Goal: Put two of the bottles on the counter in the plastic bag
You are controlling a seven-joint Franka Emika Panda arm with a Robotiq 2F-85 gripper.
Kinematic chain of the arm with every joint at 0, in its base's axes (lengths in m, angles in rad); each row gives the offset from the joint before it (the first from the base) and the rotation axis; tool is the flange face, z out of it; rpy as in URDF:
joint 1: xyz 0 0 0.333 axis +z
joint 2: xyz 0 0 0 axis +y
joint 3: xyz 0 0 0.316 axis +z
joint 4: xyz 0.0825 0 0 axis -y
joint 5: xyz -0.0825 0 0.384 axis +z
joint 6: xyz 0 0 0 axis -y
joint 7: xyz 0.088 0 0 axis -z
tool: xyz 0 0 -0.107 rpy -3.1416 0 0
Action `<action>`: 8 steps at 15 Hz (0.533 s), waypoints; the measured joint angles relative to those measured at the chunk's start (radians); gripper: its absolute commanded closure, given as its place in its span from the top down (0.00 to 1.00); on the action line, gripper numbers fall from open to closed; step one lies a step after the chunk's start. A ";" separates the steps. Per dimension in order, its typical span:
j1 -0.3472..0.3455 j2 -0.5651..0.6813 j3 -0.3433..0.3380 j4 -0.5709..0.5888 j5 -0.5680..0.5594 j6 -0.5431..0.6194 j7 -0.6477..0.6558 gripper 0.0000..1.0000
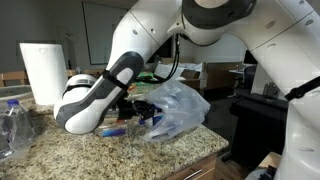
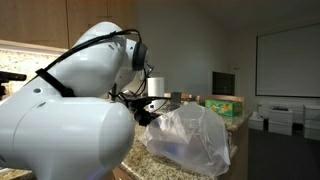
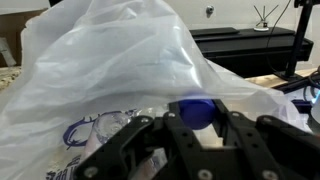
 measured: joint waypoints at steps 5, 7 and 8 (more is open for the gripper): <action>-0.035 0.000 0.002 0.000 0.016 0.037 0.101 0.10; -0.044 -0.001 0.002 0.000 0.016 0.067 0.135 0.39; -0.046 -0.001 0.002 -0.001 0.016 0.081 0.148 0.54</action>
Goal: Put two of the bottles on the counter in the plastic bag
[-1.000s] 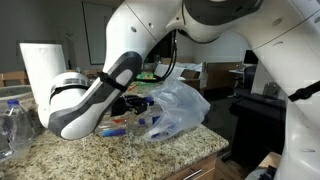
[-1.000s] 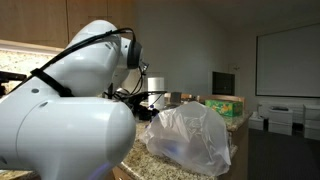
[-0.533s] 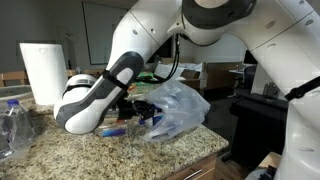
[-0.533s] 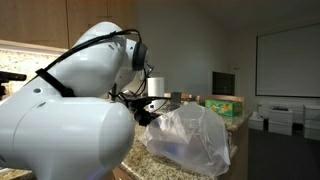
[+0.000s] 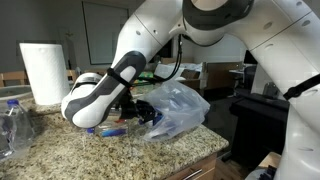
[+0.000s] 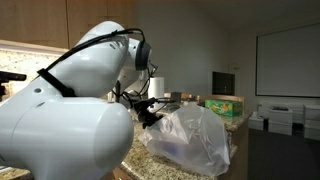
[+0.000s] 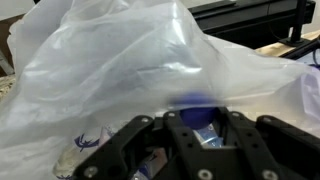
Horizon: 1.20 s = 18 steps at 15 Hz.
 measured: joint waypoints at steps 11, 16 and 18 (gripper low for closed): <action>-0.009 -0.024 -0.003 -0.011 0.003 0.063 0.080 1.00; -0.017 -0.062 0.004 0.045 0.100 0.105 0.080 1.00; -0.017 -0.083 0.016 0.077 0.162 0.135 0.079 1.00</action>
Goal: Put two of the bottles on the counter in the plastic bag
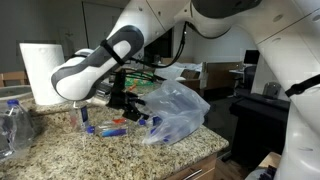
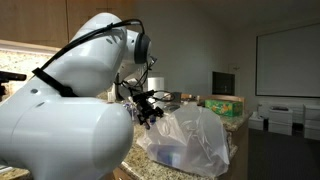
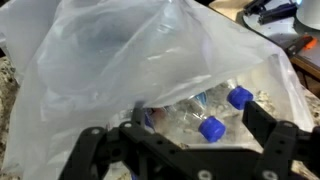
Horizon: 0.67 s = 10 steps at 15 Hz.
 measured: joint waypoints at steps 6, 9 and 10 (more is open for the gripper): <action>0.001 -0.054 0.017 0.098 0.229 0.111 -0.014 1.00; 0.002 -0.058 0.016 0.113 0.339 0.233 -0.014 1.00; 0.002 -0.058 0.016 0.113 0.371 0.283 -0.012 1.00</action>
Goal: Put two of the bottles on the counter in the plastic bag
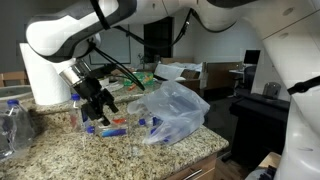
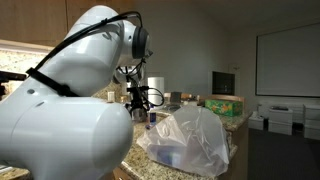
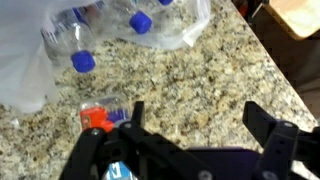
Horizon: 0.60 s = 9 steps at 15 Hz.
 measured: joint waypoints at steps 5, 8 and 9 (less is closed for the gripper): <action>0.003 -0.006 -0.006 -0.029 0.089 0.320 0.037 1.00; 0.008 -0.014 -0.020 -0.073 0.089 0.497 0.039 1.00; 0.009 -0.014 -0.023 -0.087 0.088 0.531 0.038 1.00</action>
